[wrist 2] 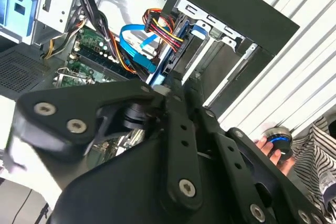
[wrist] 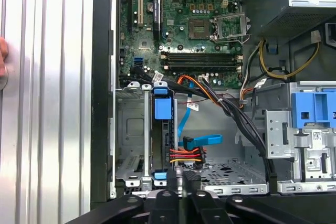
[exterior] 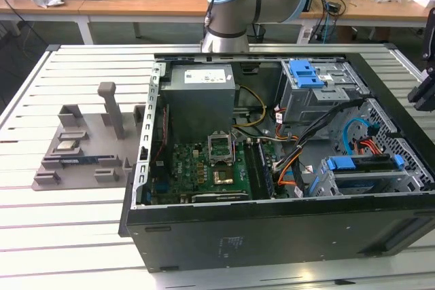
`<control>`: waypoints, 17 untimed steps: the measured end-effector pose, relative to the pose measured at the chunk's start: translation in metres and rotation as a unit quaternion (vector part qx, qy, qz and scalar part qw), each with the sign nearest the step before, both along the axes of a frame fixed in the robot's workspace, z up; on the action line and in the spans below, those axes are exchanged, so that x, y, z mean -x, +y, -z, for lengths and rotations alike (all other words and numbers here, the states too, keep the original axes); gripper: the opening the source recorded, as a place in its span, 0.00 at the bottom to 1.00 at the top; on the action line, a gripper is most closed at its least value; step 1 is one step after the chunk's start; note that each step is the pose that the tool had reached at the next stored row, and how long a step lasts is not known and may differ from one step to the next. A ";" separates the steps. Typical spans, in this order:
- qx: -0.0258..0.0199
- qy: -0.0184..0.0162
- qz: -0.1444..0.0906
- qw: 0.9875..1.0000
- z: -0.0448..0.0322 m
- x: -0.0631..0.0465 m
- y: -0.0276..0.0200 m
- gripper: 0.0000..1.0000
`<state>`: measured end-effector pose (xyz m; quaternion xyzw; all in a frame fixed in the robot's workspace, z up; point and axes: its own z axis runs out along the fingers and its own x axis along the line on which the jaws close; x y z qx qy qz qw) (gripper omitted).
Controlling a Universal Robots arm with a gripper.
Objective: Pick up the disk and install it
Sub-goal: 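Insert the second disk wire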
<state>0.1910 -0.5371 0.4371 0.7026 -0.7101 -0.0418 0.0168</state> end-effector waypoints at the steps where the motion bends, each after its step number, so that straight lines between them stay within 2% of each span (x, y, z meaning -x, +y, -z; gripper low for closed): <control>1: 0.000 0.000 0.000 1.000 0.0000 0.000 0.0000 0.23; 2: 0.000 0.000 0.000 1.000 0.0000 0.000 0.0000 0.29; 3: 0.000 0.000 0.000 1.000 0.0000 0.000 0.0000 0.29; 4: 0.000 0.000 0.000 1.000 0.0000 0.000 0.0000 0.36; 7: 0.000 0.000 0.000 1.000 0.0021 0.002 0.0003 0.36; 9: 0.000 0.000 0.000 1.000 0.0099 0.004 0.0018 0.36; 17: 0.000 0.000 0.000 1.000 0.0305 0.007 0.0027 0.36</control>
